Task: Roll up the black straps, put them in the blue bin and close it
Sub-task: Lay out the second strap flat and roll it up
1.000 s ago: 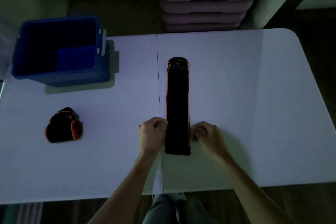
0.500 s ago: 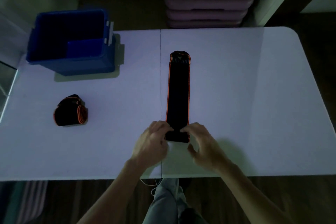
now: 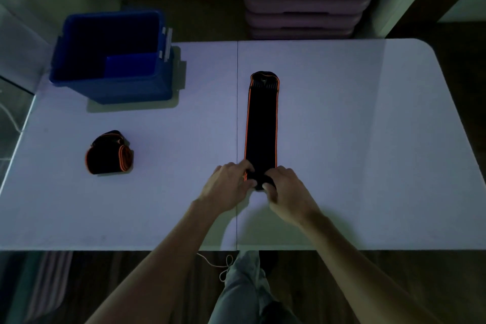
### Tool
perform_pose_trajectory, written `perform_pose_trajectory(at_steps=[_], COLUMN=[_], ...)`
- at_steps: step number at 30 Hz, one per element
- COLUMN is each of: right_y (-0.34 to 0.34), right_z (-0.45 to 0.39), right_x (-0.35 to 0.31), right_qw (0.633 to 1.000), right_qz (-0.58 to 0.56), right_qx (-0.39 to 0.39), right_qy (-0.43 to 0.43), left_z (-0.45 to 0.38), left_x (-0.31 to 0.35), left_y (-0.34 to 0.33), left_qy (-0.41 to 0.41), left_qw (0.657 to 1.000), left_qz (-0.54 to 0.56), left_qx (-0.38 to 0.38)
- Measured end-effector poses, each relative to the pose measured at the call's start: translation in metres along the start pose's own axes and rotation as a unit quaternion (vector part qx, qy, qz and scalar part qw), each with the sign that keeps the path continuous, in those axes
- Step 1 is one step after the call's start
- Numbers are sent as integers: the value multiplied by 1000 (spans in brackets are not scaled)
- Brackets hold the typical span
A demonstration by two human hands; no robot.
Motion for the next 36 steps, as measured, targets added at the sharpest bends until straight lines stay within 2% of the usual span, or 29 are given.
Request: perform_pose_trajectory(at_steps=[4, 7, 10, 13, 16, 19, 21, 28, 32, 36], right_y=[7, 9, -1, -3, 4, 9, 14, 21, 24, 32], right_z=[-9, -5, -1, -3, -14, -25, -30, -57, -63, -61], right_x=[1, -4, -2, 1, -1, 2, 3, 4, 8, 6], right_qw=[999, 993, 987, 986, 986, 987, 989, 996, 998, 994], right_qz=[-4, 67, 135, 149, 141, 133, 119, 58, 34, 60], right_qx=[44, 97, 48, 28, 27, -13, -30, -70, -7, 90], right_qy=[-27, 29, 75, 76, 83, 86, 77, -20, -49, 16], left_z=[-12, -15, -11, -8, -6, -6, -11, -41, -53, -67], left_x=[-2, -2, 0, 4, 4, -2, -3, 2, 2, -5], left_y=[-2, -3, -2, 0, -1, 0, 4, 16, 24, 28], left_qy=[66, 89, 82, 18, -76, -110, -102, 6, 43, 58], left_qw=[997, 994, 993, 995, 991, 988, 990, 999, 999, 998], left_qz=[36, 45, 24, -38, -85, -102, -94, -32, -8, -38], left_qx=[12, 50, 84, 93, 68, 24, 15, -37, -12, -12])
Point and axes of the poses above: each hand's wrist, its own z-axis away from the middle knuckle, its own y-axis out of the back of the hand, x = y × z, the point moved 5 cm from there along -z, towards the middle knuckle, and after that the axes turned 7 degrees about z, right-handed, at the moved point
